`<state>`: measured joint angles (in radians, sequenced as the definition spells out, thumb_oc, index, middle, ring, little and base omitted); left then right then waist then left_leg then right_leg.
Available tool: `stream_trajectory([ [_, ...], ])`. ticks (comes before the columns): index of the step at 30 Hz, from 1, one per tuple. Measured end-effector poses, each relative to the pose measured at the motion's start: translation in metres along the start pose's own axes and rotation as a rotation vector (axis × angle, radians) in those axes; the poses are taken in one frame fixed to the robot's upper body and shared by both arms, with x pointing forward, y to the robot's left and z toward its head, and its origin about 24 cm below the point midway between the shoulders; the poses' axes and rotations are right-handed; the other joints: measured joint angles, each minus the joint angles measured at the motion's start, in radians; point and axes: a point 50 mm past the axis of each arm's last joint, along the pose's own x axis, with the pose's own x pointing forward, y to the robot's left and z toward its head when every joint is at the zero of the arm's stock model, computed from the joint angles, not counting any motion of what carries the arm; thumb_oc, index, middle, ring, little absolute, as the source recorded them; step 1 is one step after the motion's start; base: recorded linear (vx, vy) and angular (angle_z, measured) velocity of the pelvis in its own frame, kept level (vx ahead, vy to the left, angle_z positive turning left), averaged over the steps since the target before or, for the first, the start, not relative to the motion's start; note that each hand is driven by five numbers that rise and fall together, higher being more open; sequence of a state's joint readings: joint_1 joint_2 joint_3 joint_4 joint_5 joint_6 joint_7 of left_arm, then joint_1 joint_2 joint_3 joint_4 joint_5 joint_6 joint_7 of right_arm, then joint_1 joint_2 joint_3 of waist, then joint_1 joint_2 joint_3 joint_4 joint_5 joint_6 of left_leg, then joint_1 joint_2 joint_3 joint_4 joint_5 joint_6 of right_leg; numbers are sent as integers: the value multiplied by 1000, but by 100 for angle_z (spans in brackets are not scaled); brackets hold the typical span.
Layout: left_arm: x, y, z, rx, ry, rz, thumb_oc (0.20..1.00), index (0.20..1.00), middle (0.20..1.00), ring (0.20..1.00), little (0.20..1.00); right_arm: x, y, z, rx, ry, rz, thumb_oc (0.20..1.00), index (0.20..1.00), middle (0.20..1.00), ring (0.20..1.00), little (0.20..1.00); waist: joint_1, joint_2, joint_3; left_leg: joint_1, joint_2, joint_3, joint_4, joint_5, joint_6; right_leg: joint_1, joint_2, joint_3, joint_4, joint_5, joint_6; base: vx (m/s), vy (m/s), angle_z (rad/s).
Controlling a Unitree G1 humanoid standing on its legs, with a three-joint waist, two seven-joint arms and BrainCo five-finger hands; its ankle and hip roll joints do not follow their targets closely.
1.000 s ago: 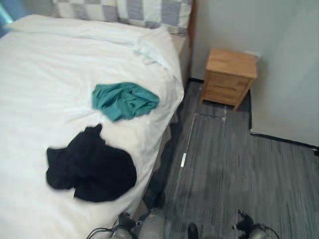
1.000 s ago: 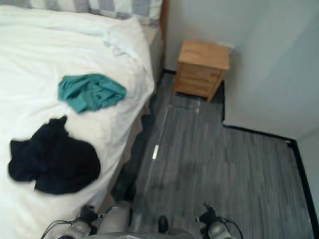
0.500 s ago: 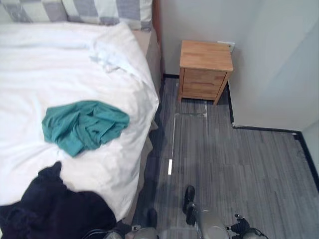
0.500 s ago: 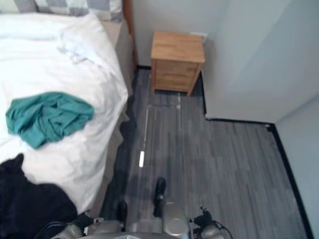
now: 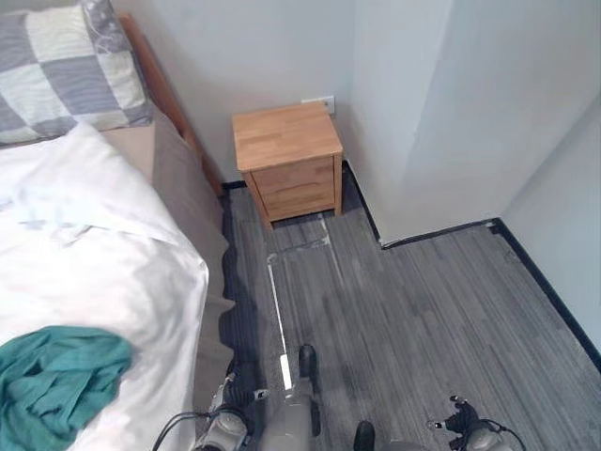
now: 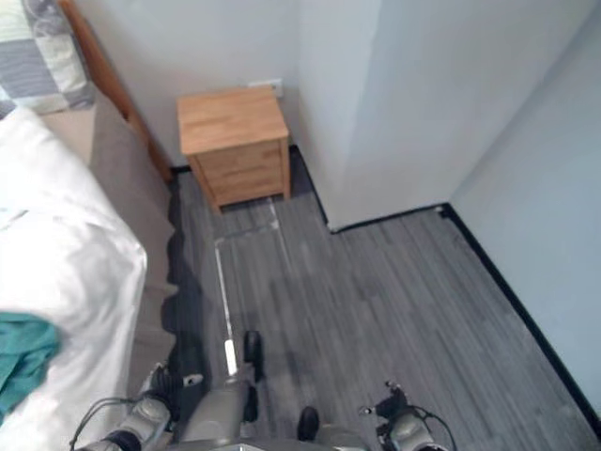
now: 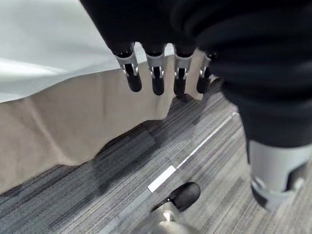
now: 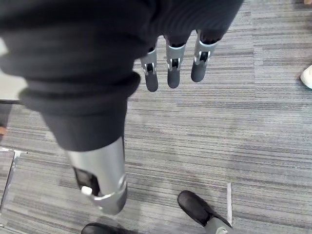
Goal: Tidy up the quilt and then pick up the clothes from the bed and put them into the laundry hamper.
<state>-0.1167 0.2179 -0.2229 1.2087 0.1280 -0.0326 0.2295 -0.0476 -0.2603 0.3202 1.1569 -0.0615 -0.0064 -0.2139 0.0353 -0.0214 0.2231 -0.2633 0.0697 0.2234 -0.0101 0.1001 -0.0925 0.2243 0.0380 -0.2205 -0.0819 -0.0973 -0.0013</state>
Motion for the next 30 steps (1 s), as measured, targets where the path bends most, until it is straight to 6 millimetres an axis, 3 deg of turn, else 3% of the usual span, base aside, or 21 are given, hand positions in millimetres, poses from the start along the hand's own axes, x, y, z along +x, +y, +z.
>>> stream_trajectory([
  [1,-3,-5,-10,8,34,-16,1000,1000,1000,1000,1000,-4,6,-14,1,34,12,1000,1000,1000,1000,1000,-9,-37,-30,10,-32,14,35,24,66,30,-21,-20,4,-38,44,556,313,40],
  [3,-2,-2,-18,6,79,-12,1000,1000,1000,1000,1000,-8,11,-28,1,78,25,1000,1000,1000,1000,1000,-10,-35,-51,27,-60,-6,75,59,207,10,-33,-24,163,-83,86,437,317,50],
  [5,-2,3,-18,34,80,-8,1000,1000,1000,1000,1000,-8,14,-23,7,60,33,1000,1000,1000,1000,1000,-14,-20,-47,132,-59,-49,-22,51,221,-196,-100,-11,669,-76,110,393,230,47],
  [8,0,6,-16,42,77,-2,1000,1000,1000,1000,1000,-6,13,-11,24,20,24,1000,1000,1000,1000,1000,-34,-19,-41,218,-124,-136,-33,-6,253,-336,-158,52,856,-80,116,521,90,94],
  [9,2,7,-6,54,42,0,1000,1000,1000,1000,1000,-4,8,-8,40,15,9,1000,1000,1000,1000,1000,-48,-3,-30,249,-134,-195,-49,-11,251,-391,-152,70,837,-89,106,511,-102,135],
  [11,5,10,10,60,-6,7,1000,1000,1000,1000,1000,-2,-1,4,47,-34,-12,1000,1000,1000,1000,1000,-68,33,-18,257,-134,-326,-52,-43,174,-417,-99,55,623,-99,89,708,-221,185],
  [12,7,13,19,54,-27,17,1000,1000,1000,1000,1000,-2,-5,13,46,-70,-21,1000,1000,1000,1000,1000,-59,21,-9,273,-139,-308,-56,-120,115,-447,-111,61,454,-72,95,686,-246,158],
  [13,7,12,21,49,-30,16,1000,1000,1000,1000,1000,-3,-6,11,43,-73,-20,1000,1000,1000,1000,1000,-67,18,-10,274,-139,-301,-50,-132,128,-441,-116,62,373,-57,99,663,-219,166],
  [14,6,12,17,47,-12,15,1000,1000,1000,1000,1000,-2,-14,23,43,-136,-44,1000,1000,1000,1000,1000,-69,18,-8,291,-148,-298,-43,-146,146,-437,-148,83,151,25,139,662,-208,147],
  [15,6,11,12,49,4,10,1000,1000,1000,1000,1000,-2,-19,31,44,-167,-55,1000,1000,1000,1000,1000,-67,1,-1,320,-174,-334,-47,-147,149,-453,-193,117,47,105,168,646,-229,180],
  [18,1,2,-9,47,64,-14,1000,1000,1000,1000,1000,-7,-26,54,55,-274,-76,1000,1000,1000,1000,1000,-106,13,16,411,-169,-502,-45,-172,220,-459,-247,141,-11,220,184,501,-287,158],
  [19,-1,1,-15,34,85,-14,1000,1000,1000,1000,1000,-10,-31,64,57,-319,-81,1000,1000,1000,1000,1000,-107,18,17,433,-152,-581,-37,-205,193,-448,-239,181,-12,230,194,701,-521,183],
  [21,-3,2,-28,8,123,-8,1000,1000,1000,1000,1000,-14,-41,77,54,-387,-100,1000,1000,1000,1000,1000,-117,13,13,457,-132,-656,-32,-224,172,-424,-234,158,-11,239,187,403,-341,167],
  [22,-5,4,-37,-9,157,1,1000,1000,1000,1000,1000,-18,-65,93,26,-454,-151,1000,1000,1000,1000,1000,-115,-5,12,494,-109,-671,-16,-262,113,-374,-224,141,-4,343,132,274,-261,148],
  [23,-11,-6,-48,-44,191,-20,1000,1000,1000,1000,1000,-23,-93,114,5,-526,-220,1000,1000,1000,1000,1000,-88,53,14,468,-60,-652,25,-258,81,-353,-183,111,25,314,106,400,-423,144],
  [25,-14,-5,-58,-70,220,-6,1000,1000,1000,1000,1000,-46,-130,148,-65,-697,-314,1000,1000,1000,1000,1000,-74,41,22,412,-49,-616,195,-259,10,-338,-168,122,70,251,73,143,-259,99],
  [26,-14,-5,-59,-117,228,17,1000,1000,1000,1000,1000,-68,-161,168,-61,-808,-422,1000,1000,1000,1000,1000,-59,16,29,318,-37,-498,378,-209,-69,-290,-169,68,71,198,48,36,-189,129],
  [27,-14,-2,-60,-140,233,36,1000,1000,1000,1000,1000,-80,-172,177,-78,-864,-467,1000,1000,1000,1000,1000,-53,-2,34,245,-16,-395,452,-201,-76,-248,-173,13,55,179,33,86,-365,180],
  [28,-13,4,-57,-126,204,48,1000,1000,1000,1000,1000,-91,-182,183,-61,-919,-518,1000,1000,1000,1000,1000,-50,-38,32,218,30,-254,404,-214,-57,-226,-172,-24,53,176,26,39,-176,130],
  [29,-17,1,-67,-127,230,39,1000,1000,1000,1000,1000,-98,-188,196,-73,-955,-551,1000,1000,1000,1000,1000,-24,-53,32,207,27,-213,349,-226,-54,-208,-164,-54,50,170,17,-13,-330,118],
  [30,-15,1,-60,-133,205,44,1000,1000,1000,1000,1000,-105,-191,193,-126,-970,-580,1000,1000,1000,1000,1000,-33,-104,44,179,13,-160,339,-242,-65,-187,-175,-77,29,153,1,-62,-156,76],
])
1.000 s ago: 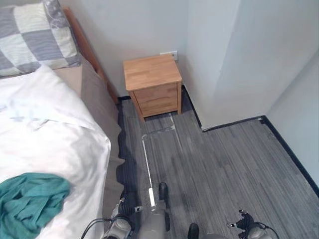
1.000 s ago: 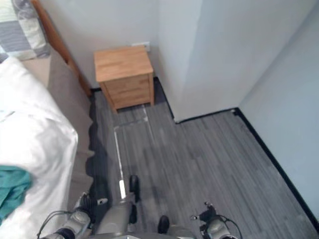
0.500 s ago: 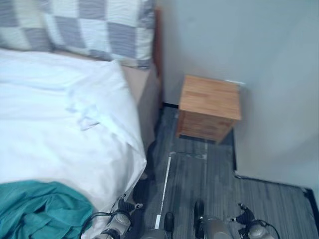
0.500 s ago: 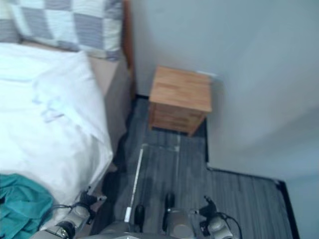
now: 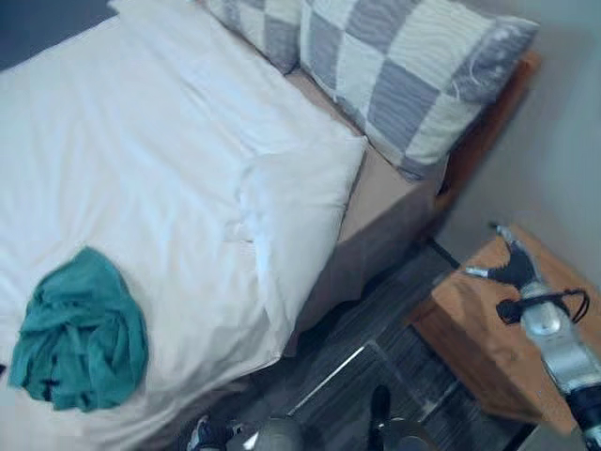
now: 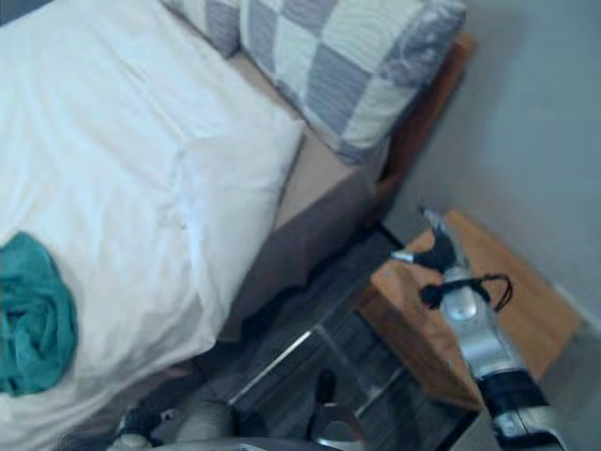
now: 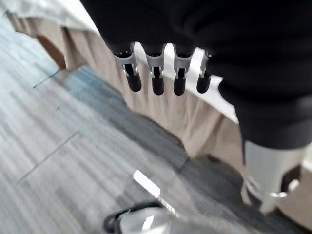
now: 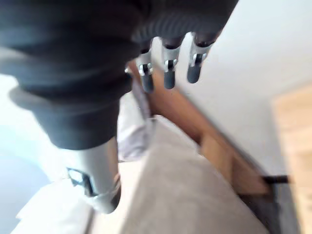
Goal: Tidy up the quilt and then pick up the clothes from the bed and put them into the laundry hamper.
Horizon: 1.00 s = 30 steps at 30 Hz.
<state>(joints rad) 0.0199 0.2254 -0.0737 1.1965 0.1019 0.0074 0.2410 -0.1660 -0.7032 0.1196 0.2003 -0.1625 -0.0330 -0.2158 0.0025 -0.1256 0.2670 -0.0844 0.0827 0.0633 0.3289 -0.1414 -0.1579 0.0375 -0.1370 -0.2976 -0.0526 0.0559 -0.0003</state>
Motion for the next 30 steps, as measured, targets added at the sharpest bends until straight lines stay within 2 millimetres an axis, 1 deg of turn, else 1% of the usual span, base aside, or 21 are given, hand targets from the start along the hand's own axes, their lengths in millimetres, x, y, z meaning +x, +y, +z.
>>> stream_trajectory([
  [1,-2,-4,-2,-7,-3,-5,1000,1000,1000,1000,1000,5,-5,10,-43,-48,-10,1000,1000,1000,1000,1000,27,10,0,-25,-2,57,-45,9,35,19,3,-44,4,-16,40,-16,-177,164],
  [2,-1,-6,5,0,1,2,1000,1000,1000,1000,1000,1,-12,7,-90,-36,-38,1000,1000,1000,1000,1000,8,16,-5,-61,6,235,-83,60,76,65,14,-137,10,-42,63,81,-5,191],
  [3,-2,-9,4,28,-9,-13,1000,1000,1000,1000,1000,4,-14,7,-132,-42,-35,1000,1000,1000,1000,1000,6,58,-21,-92,19,307,-98,109,117,83,40,-196,38,-48,70,119,-8,196],
  [4,-3,-11,1,53,-8,-28,1000,1000,1000,1000,1000,6,-12,8,-160,-48,-20,1000,1000,1000,1000,1000,6,70,-30,-105,30,356,-98,112,140,89,56,-228,53,-51,75,73,13,124],
  [6,-4,-12,-8,101,14,-50,1000,1000,1000,1000,1000,5,-8,14,-233,-95,19,1000,1000,1000,1000,1000,21,92,-50,-105,-10,349,-86,98,179,107,44,-291,167,-128,136,53,8,95],
  [7,-9,-19,-23,130,44,-86,1000,1000,1000,1000,1000,6,-16,14,-293,-110,28,1000,1000,1000,1000,1000,29,175,-100,-91,11,267,-225,86,163,44,77,-296,368,-156,139,62,23,98],
  [8,-7,-12,-26,181,46,-76,1000,1000,1000,1000,1000,13,-13,17,-304,-101,28,1000,1000,1000,1000,1000,21,159,-108,-60,0,256,-263,120,196,-26,20,-286,553,-176,133,42,-2,69],
  [9,-5,-2,-29,210,58,-62,1000,1000,1000,1000,1000,24,-7,31,-317,-145,43,1000,1000,1000,1000,1000,16,112,-106,-22,-34,259,-316,170,249,-126,-83,-228,738,-230,142,41,-42,31],
  [10,-4,3,-31,215,70,-56,1000,1000,1000,1000,1000,27,-6,36,-308,-169,38,1000,1000,1000,1000,1000,18,81,-107,-11,-63,252,-322,200,253,-148,-136,-181,731,-250,157,35,-46,44],
  [11,-2,7,-25,224,64,-44,1000,1000,1000,1000,1000,33,-3,44,-293,-183,25,1000,1000,1000,1000,1000,12,50,-102,-9,-93,196,-325,224,256,-177,-137,-30,651,-256,155,169,-62,109],
  [12,3,16,-13,233,47,-19,1000,1000,1000,1000,1000,38,1,45,-290,-176,26,1000,1000,1000,1000,1000,-14,38,-99,-15,-98,147,-341,232,251,-177,-106,94,507,-252,161,190,-97,158],
  [13,7,20,9,222,-19,-4,1000,1000,1000,1000,1000,41,2,44,-291,-166,25,1000,1000,1000,1000,1000,2,30,-93,-13,-107,84,-368,262,250,-176,-88,152,347,-235,185,266,-148,177],
  [14,8,22,24,206,-73,4,1000,1000,1000,1000,1000,48,4,40,-294,-136,29,1000,1000,1000,1000,1000,18,27,-85,-8,-102,26,-366,265,233,-167,-19,303,207,-229,186,202,-194,186],
  [15,9,21,32,204,-81,2,1000,1000,1000,1000,1000,51,5,31,-320,-88,44,1000,1000,1000,1000,1000,14,50,-72,6,-92,-44,-378,259,217,-134,39,434,91,-170,170,160,-199,175],
  [17,10,26,30,211,-71,13,1000,1000,1000,1000,1000,58,9,29,-309,-54,51,1000,1000,1000,1000,1000,26,40,-72,24,-95,-77,-398,257,196,-108,45,442,29,-29,162,87,-159,137],
  [19,9,27,19,222,-45,12,1000,1000,1000,1000,1000,71,15,37,-281,-34,59,1000,1000,1000,1000,1000,38,42,-72,32,-82,-75,-403,252,181,-79,40,374,-12,45,130,38,-91,52],
  [21,4,16,-2,222,-14,-22,1000,1000,1000,1000,1000,85,16,55,-250,-55,49,1000,1000,1000,1000,1000,41,90,-44,31,-50,-54,-409,256,136,-72,62,340,-26,53,123,11,-104,18],
  [23,-4,1,-23,206,26,-66,1000,1000,1000,1000,1000,84,32,56,-249,-41,107,1000,1000,1000,1000,1000,59,122,-31,29,-27,-50,-409,264,122,-71,82,332,-27,57,112,-18,-66,-5],
  [25,-7,-7,-31,203,43,-89,1000,1000,1000,1000,1000,81,48,52,-256,-22,171,1000,1000,1000,1000,1000,64,139,-15,27,-17,-52,-409,264,120,-71,91,324,-27,54,108,-22,-40,2],
  [26,-8,-13,-28,197,36,-101,1000,1000,1000,1000,1000,79,57,48,-250,-1,204,200,200,200,200,200,65,151,-1,22,-13,-54,-409,265,118,-72,95,319,-28,54,107,-24,-45,9],
  [30,-4,-14,-6,209,-29,-102,1000,1000,1000,1000,1000,81,80,43,-281,69,287,200,200,200,200,200,62,164,12,-2,-8,-78,-409,271,109,-87,100,295,-28,51,103,-6,-31,13],
])
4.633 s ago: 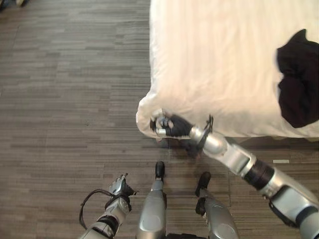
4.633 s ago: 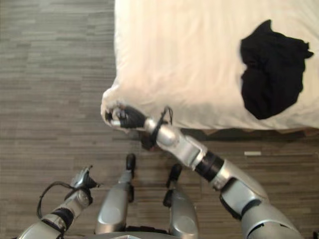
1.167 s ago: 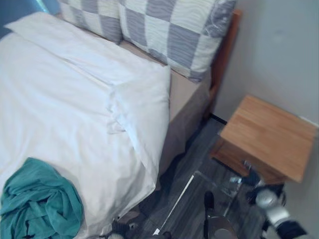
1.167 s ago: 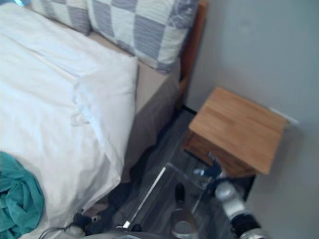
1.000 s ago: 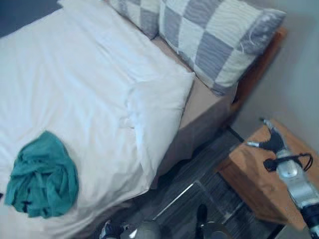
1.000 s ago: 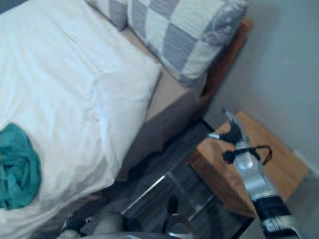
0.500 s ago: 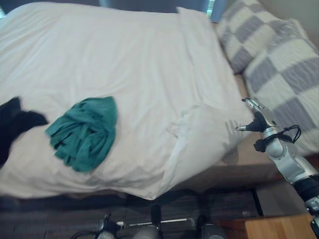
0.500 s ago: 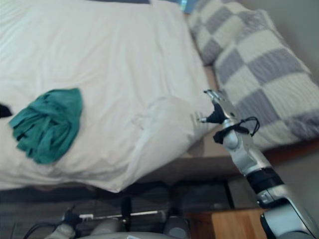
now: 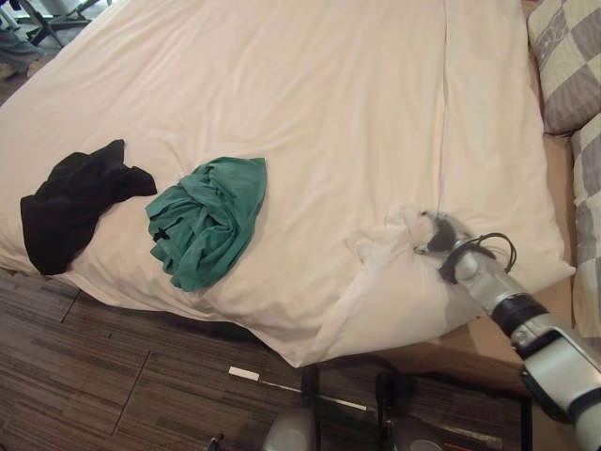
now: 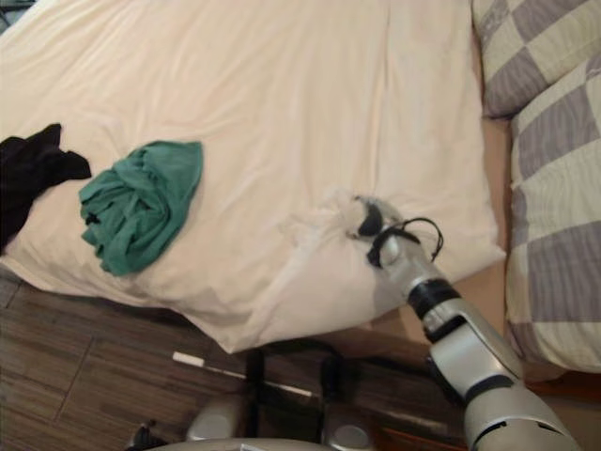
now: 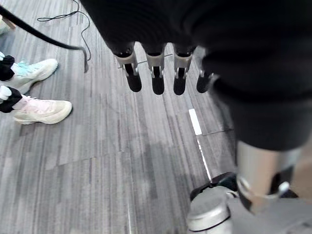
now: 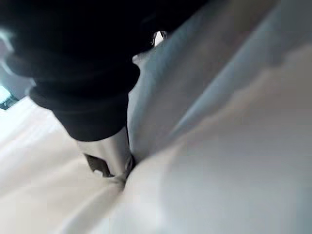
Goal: Tidy up the quilt and then pick up the clothes from the bed and put them into the laundry hamper.
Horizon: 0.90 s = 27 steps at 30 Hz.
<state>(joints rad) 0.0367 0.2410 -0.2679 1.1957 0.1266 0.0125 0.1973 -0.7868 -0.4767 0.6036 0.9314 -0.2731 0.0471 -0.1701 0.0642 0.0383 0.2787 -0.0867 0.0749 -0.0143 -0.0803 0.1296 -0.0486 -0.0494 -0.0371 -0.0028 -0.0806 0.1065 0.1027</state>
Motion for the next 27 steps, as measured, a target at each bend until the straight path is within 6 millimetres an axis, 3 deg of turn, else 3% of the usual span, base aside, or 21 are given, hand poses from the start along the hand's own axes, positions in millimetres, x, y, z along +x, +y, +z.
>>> stream_trajectory([
  [3,2,2,15,2,-48,4,1000,1000,1000,1000,1000,8,-8,10,8,4,1,200,200,200,200,200,-2,-1,0,3,1,-2,0,-2,-3,5,1,-4,-5,-6,-8,10,-10,3],
  [8,4,5,25,-2,-75,11,1000,1000,1000,1000,1000,7,-10,8,23,3,6,200,200,200,200,200,-13,-4,-2,11,2,-1,0,-3,-5,12,2,-4,0,-6,-8,5,1,1],
  [11,3,6,23,-9,-71,15,1000,1000,1000,1000,1000,-6,-5,-5,121,-13,-5,200,200,200,200,200,-34,-21,-3,25,2,7,-1,-8,-12,18,1,1,-2,-15,-12,-3,15,-5],
  [12,4,8,27,-25,-77,20,1000,1000,1000,1000,1000,-24,-7,-24,230,-15,-50,200,200,200,200,200,-44,-32,0,26,3,21,-1,-9,-12,15,0,9,-1,-15,-11,-9,19,-23],
  [13,4,11,24,-46,-63,29,1000,1000,1000,1000,1000,-43,-5,-41,254,-15,-65,1000,1000,1000,1000,1000,-53,-42,0,33,2,34,-1,-12,-11,15,0,17,0,-15,-11,4,0,-22],
  [15,5,16,20,-66,-42,41,1000,1000,1000,1000,1000,-77,6,-82,326,84,-96,1000,1000,1000,1000,1000,-67,-56,-3,44,5,57,-1,-23,-11,17,-1,34,-5,-16,-11,14,0,-30],
  [16,4,16,16,-68,-26,43,1000,1000,1000,1000,1000,-82,9,-88,347,109,-102,1000,1000,1000,1000,1000,-66,-60,-5,47,7,60,-3,-26,-9,18,-2,33,-5,-18,-15,18,11,-48],
  [19,5,20,12,-72,-9,44,1000,1000,1000,1000,1000,-118,40,-126,455,289,-98,1000,1000,1000,1000,1000,-128,-89,-13,70,12,104,-5,-38,-11,18,-13,5,-6,-11,-5,36,42,-44],
  [20,5,18,14,-76,-16,41,1000,1000,1000,1000,1000,-135,55,-137,566,371,-132,1000,1000,1000,1000,1000,-148,-90,-22,78,15,112,-7,-48,-13,20,-12,6,-5,-11,-6,40,40,-22],
  [22,5,15,22,-69,-34,33,1000,1000,1000,1000,1000,-161,83,-151,673,493,-146,1000,1000,1000,1000,1000,-168,-88,-33,90,16,125,-7,-61,-17,21,-11,18,-6,-12,-7,48,47,-24],
  [27,4,5,24,-47,-41,5,1000,1000,1000,1000,1000,-189,122,-159,803,668,-158,1000,1000,1000,1000,1000,-203,-69,-63,105,14,151,-6,-67,-12,22,-11,40,-5,-13,-7,19,46,-18],
])
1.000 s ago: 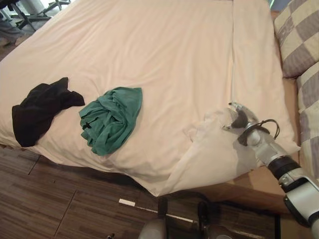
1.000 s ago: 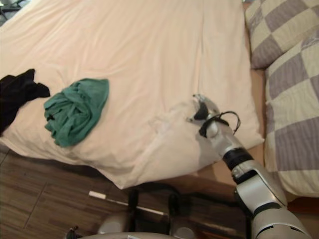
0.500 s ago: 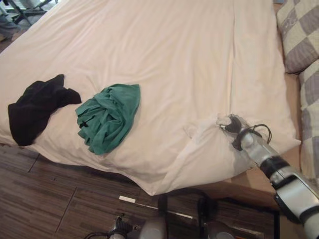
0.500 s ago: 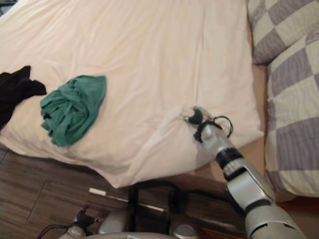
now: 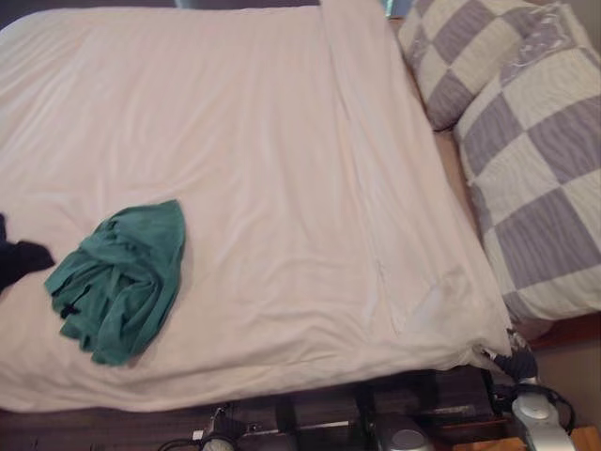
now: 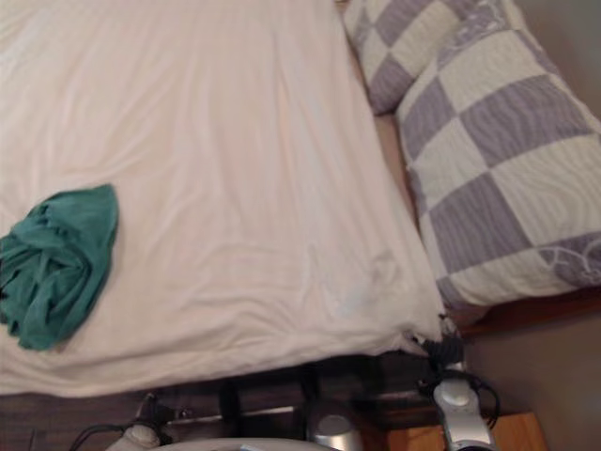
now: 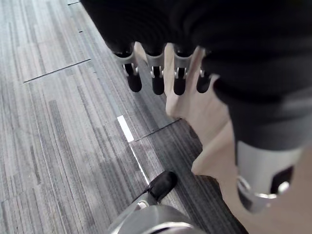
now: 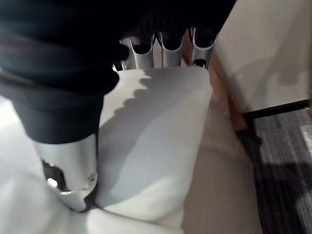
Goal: Tidy up the quilt and then pick up the clothes from the bed and put them into the laundry hamper.
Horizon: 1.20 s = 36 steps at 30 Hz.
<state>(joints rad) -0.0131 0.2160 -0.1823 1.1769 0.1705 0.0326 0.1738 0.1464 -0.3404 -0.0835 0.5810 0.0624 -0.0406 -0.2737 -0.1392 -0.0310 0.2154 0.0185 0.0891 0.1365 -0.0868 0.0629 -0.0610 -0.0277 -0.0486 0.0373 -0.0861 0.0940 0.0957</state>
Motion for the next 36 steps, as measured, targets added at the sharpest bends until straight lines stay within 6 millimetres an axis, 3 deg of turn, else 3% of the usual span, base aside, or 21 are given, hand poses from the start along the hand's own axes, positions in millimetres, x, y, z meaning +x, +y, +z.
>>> stream_trajectory([
  [3,-1,-4,-1,6,4,-10,1000,1000,1000,1000,1000,-7,12,-21,92,92,-42,1000,1000,1000,1000,1000,-1,4,-23,9,1,24,0,-7,1,-2,2,24,0,0,0,17,56,-18],
  [9,-2,-4,-8,19,24,3,1000,1000,1000,1000,1000,-2,7,-25,84,132,-91,1000,1000,1000,1000,1000,3,-6,-39,28,-1,43,0,-16,2,10,0,36,0,-1,0,20,43,-8],
  [12,-3,-5,-8,25,15,7,1000,1000,1000,1000,1000,4,-12,-17,-18,112,-159,1000,1000,1000,1000,1000,4,-5,-39,29,-5,44,-1,-22,4,11,-5,38,0,-1,0,8,19,0],
  [17,-5,-9,-14,23,29,1,1000,1000,1000,1000,1000,2,-45,15,-5,-22,-358,1000,1000,1000,1000,1000,2,0,-38,29,-12,44,-1,-24,8,11,-13,39,0,-1,0,18,18,0],
  [22,-6,-13,-17,24,45,-3,1000,1000,1000,1000,1000,-5,-84,92,60,-349,-654,1000,1000,1000,1000,1000,-2,20,-43,24,-16,43,-1,-23,14,11,-18,39,-1,1,3,3,1,-1],
  [26,-6,-16,-14,24,35,-1,1000,1000,1000,1000,1000,-26,-107,189,98,-754,-756,1000,1000,1000,1000,1000,1,33,-44,23,-14,40,-1,-18,11,6,-15,32,-1,4,6,9,-6,2],
  [29,-6,-16,-14,24,34,1,1000,1000,1000,1000,1000,-37,-95,229,99,-920,-721,1000,1000,1000,1000,1000,19,33,-44,19,-11,22,-1,-9,11,11,-13,18,-1,4,6,19,-12,15],
  [31,-7,-16,-16,25,40,0,1000,1000,1000,1000,1000,-44,-72,248,114,-1000,-633,1000,1000,1000,1000,1000,36,40,-42,14,-12,16,-1,-9,11,13,-14,13,-1,4,6,1,-8,7],
  [33,-6,-16,-12,30,28,2,1000,1000,1000,1000,1000,-46,-57,253,117,-1028,-582,1000,1000,1000,1000,1000,42,40,-41,11,-12,14,-1,-7,12,9,-14,9,-1,4,6,-8,-12,11],
  [35,-5,-15,-10,32,23,5,1000,1000,1000,1000,1000,-44,-45,253,74,-1033,-521,209,209,209,209,209,64,42,-40,5,-13,8,-1,-6,12,10,-16,2,-1,3,6,-24,-13,11],
  [36,-6,-16,-12,39,32,3,1000,1000,1000,1000,1000,-43,-36,255,76,-1037,-479,200,200,200,200,200,66,43,-38,-1,-14,2,0,-3,13,7,-17,-3,-1,3,6,-62,-16,7],
])
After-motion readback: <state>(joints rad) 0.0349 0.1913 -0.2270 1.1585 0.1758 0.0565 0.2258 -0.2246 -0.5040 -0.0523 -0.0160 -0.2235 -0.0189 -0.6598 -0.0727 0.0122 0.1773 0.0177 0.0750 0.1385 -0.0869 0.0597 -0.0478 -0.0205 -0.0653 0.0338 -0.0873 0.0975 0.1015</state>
